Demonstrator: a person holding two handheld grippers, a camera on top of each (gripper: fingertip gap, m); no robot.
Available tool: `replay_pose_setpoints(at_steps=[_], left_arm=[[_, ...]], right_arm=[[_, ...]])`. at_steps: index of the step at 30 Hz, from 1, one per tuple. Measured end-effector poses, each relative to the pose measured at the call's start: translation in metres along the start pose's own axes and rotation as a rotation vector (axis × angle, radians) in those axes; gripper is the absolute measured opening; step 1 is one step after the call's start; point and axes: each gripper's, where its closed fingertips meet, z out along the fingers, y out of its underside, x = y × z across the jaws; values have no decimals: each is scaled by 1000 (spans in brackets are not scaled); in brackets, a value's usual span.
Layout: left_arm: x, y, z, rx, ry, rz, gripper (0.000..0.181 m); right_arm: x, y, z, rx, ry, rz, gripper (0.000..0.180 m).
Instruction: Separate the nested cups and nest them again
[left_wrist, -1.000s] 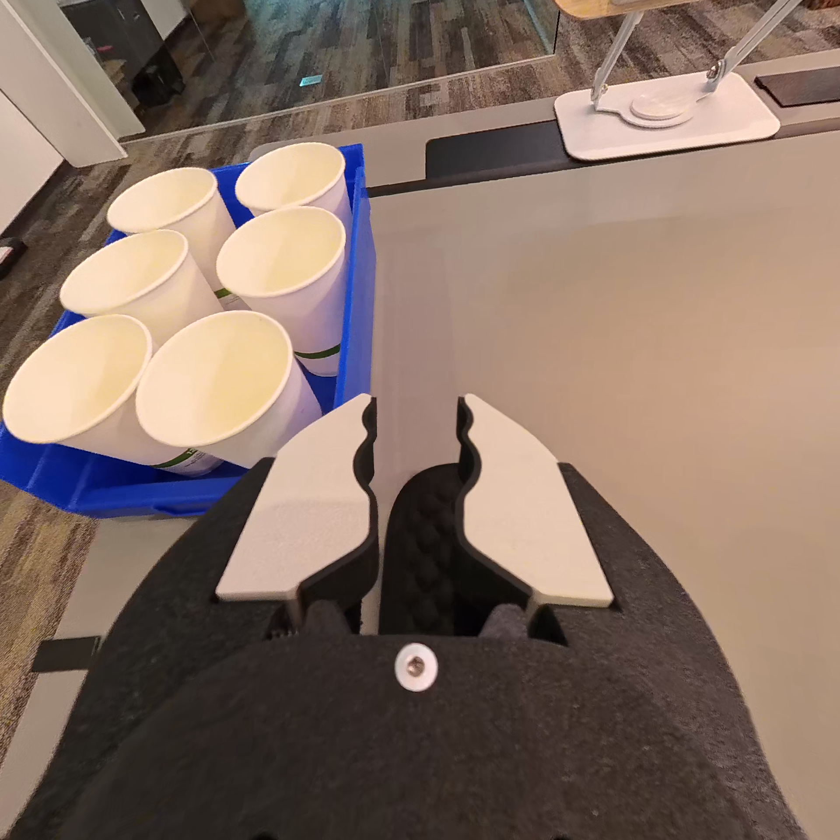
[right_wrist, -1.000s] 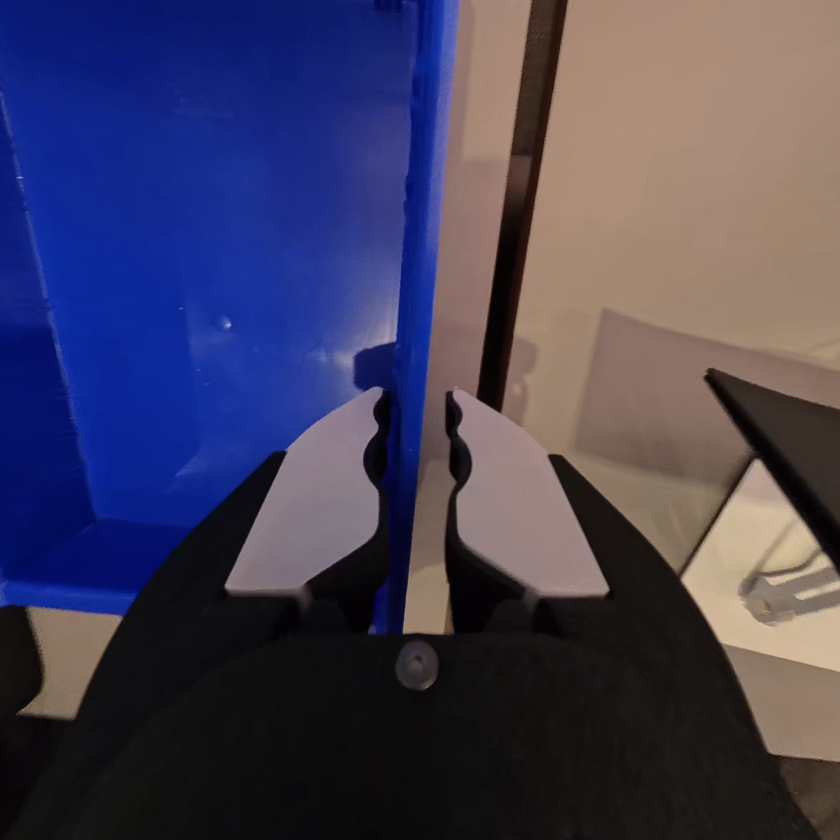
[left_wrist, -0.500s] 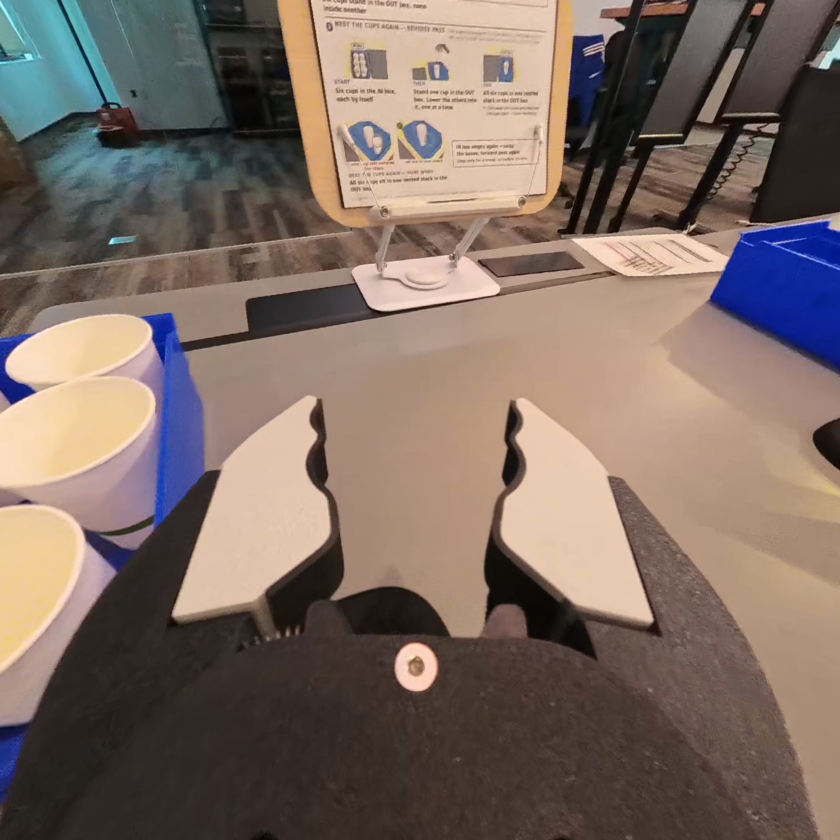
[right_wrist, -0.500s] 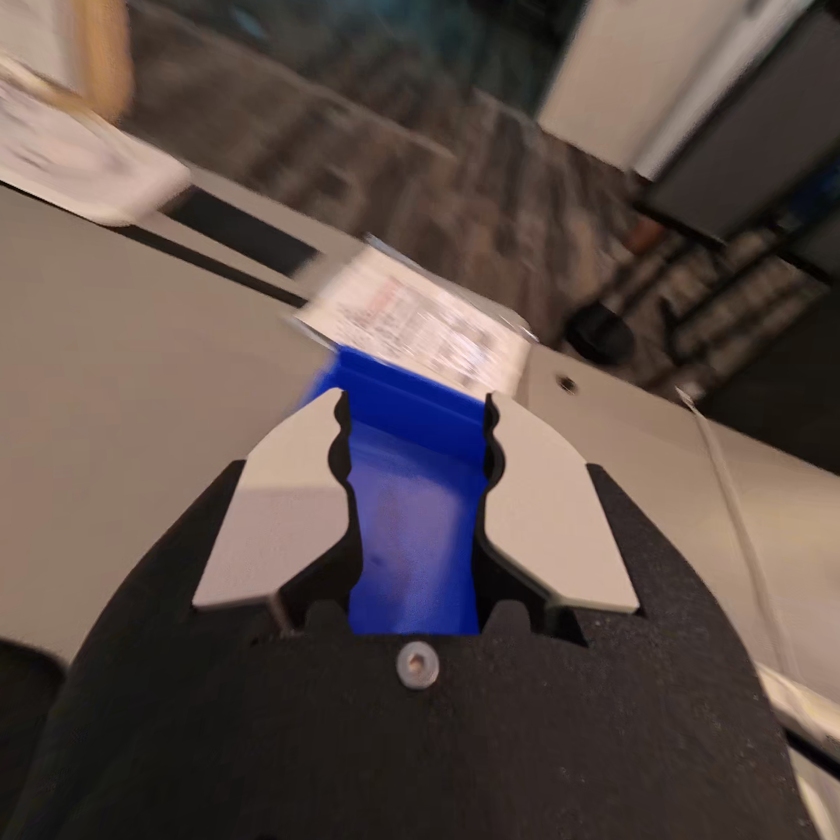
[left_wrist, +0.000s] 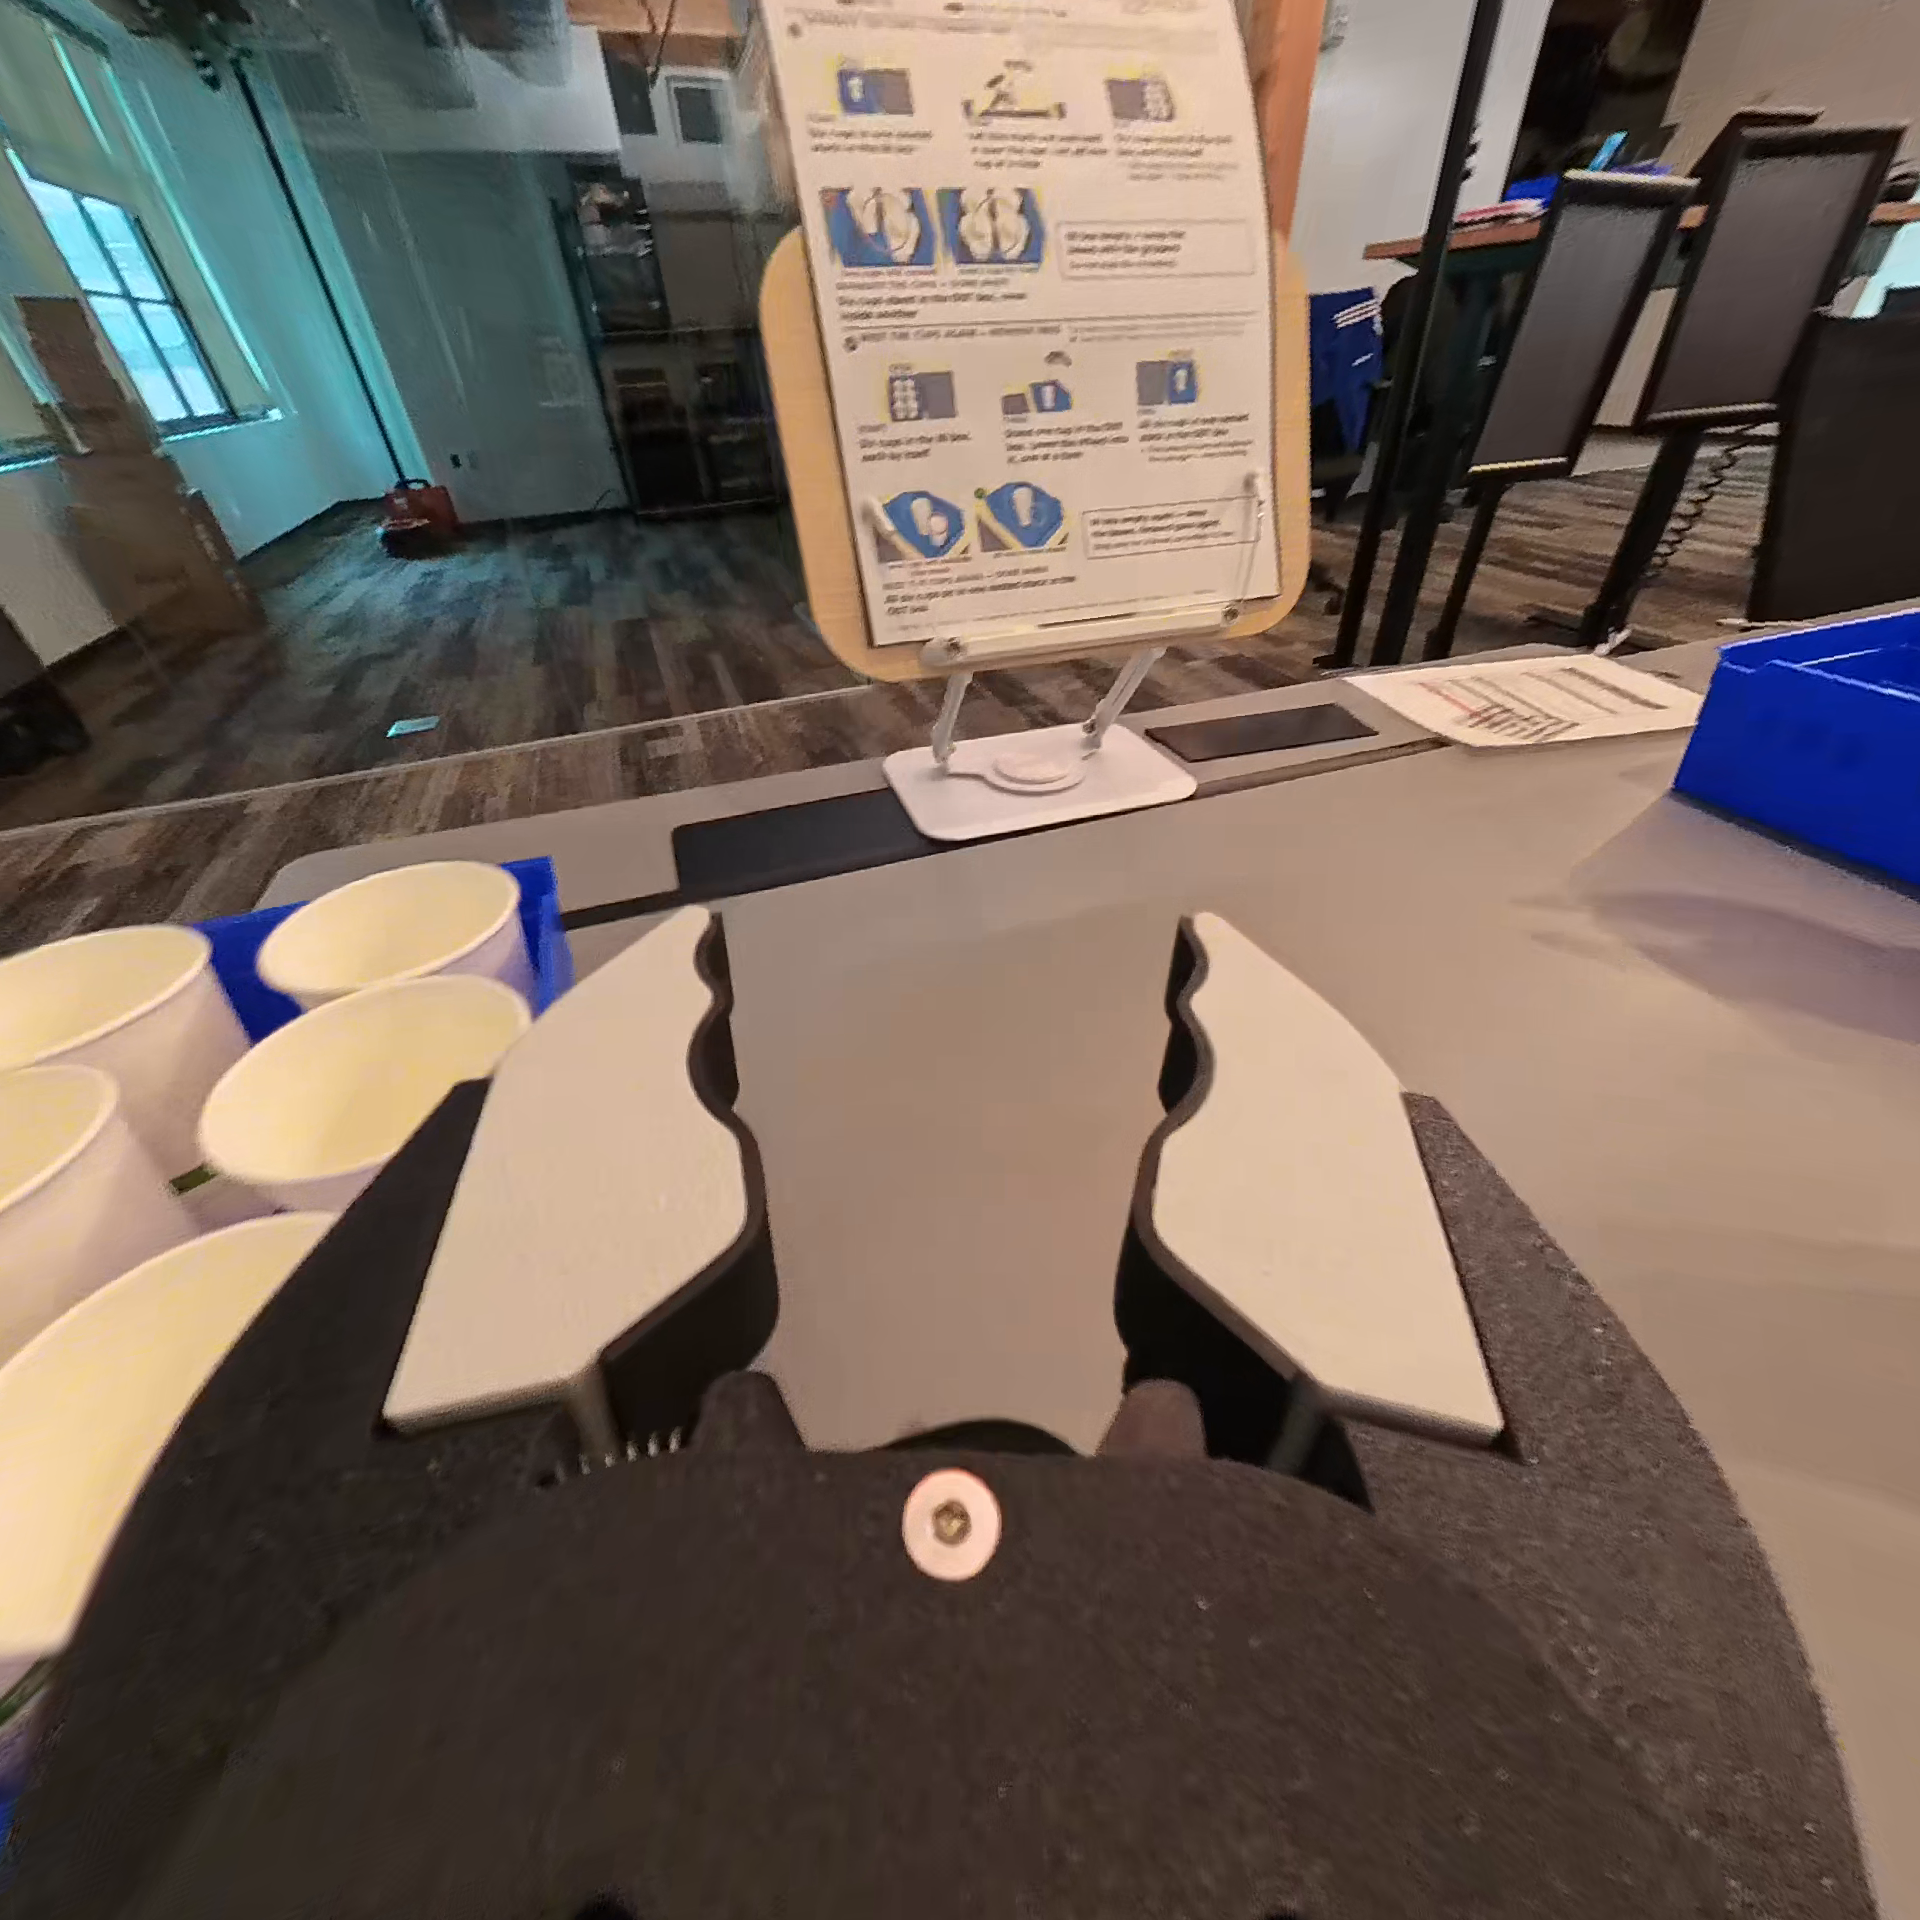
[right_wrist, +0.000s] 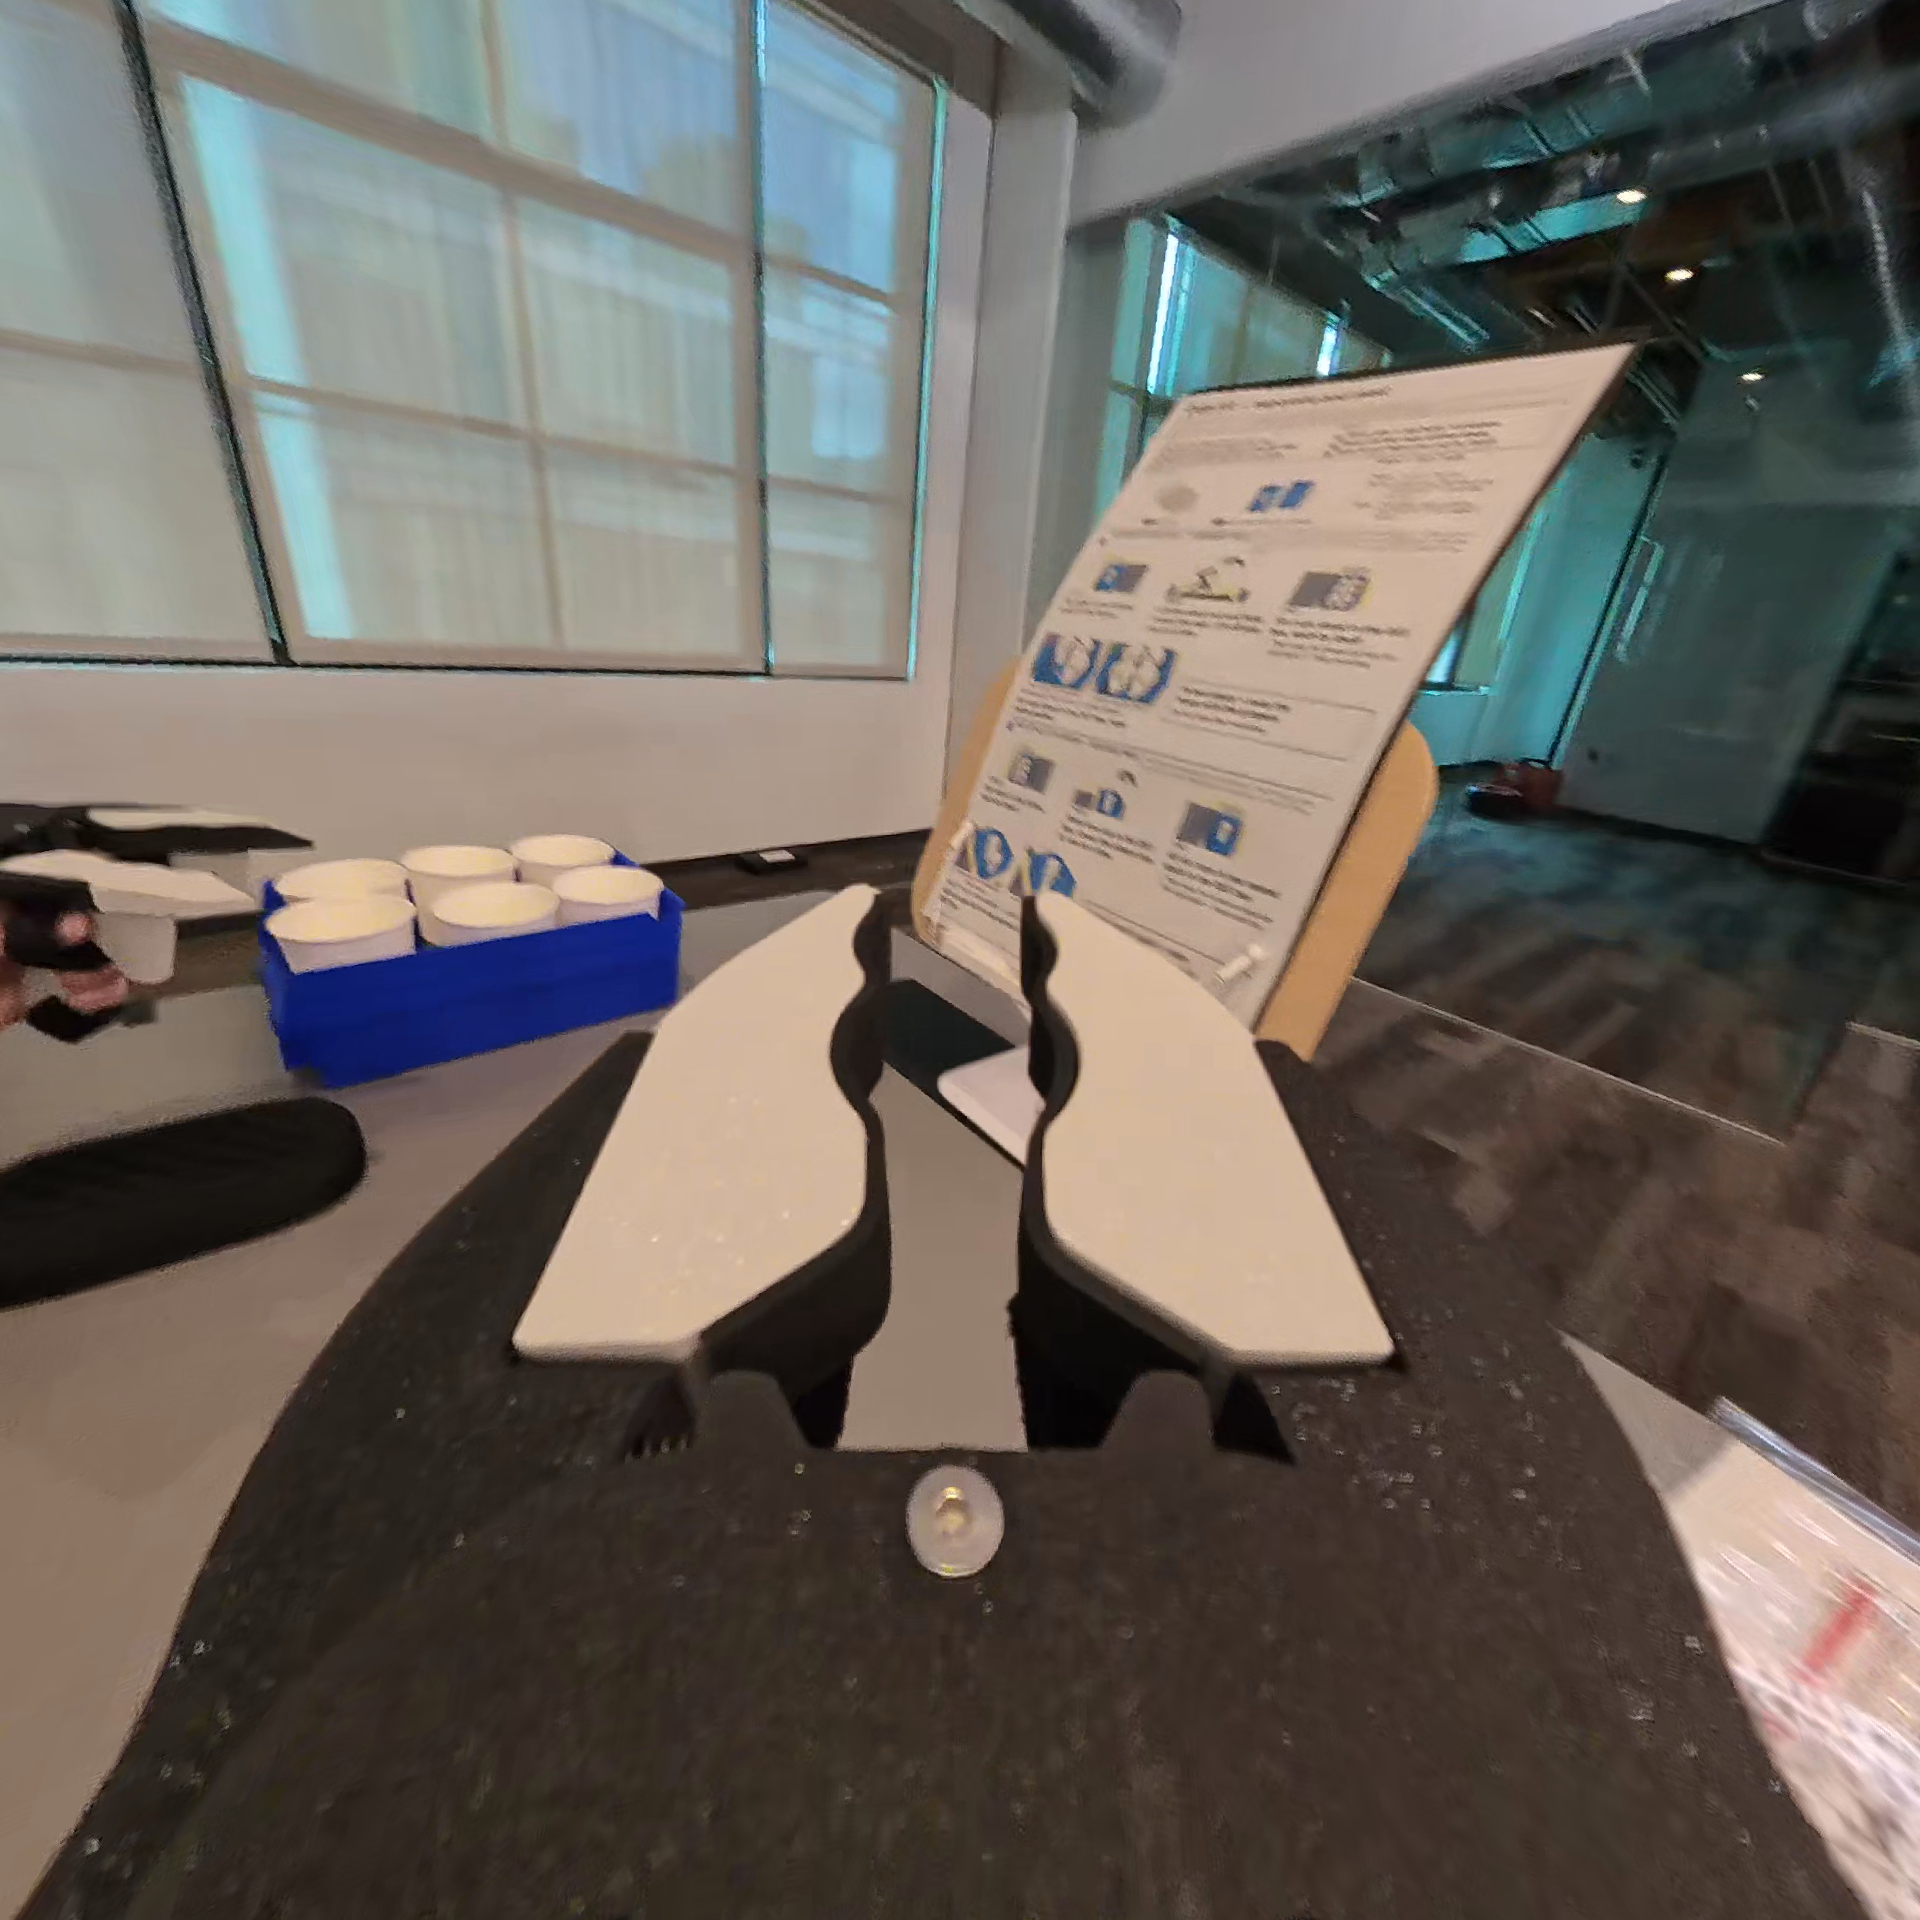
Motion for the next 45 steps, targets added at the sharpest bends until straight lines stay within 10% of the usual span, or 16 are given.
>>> replay_pose_setpoints(at_steps=[14, 45], left_arm=[[-79, 49, -75, -357, -135, 209, 64], [-142, 140, -35, -1068, 100, 543, 37]], right_arm=[[-22, 60, 72, -180, -221, 29, 9], [-3, 102, 47, -443, -173, 3, 13]])
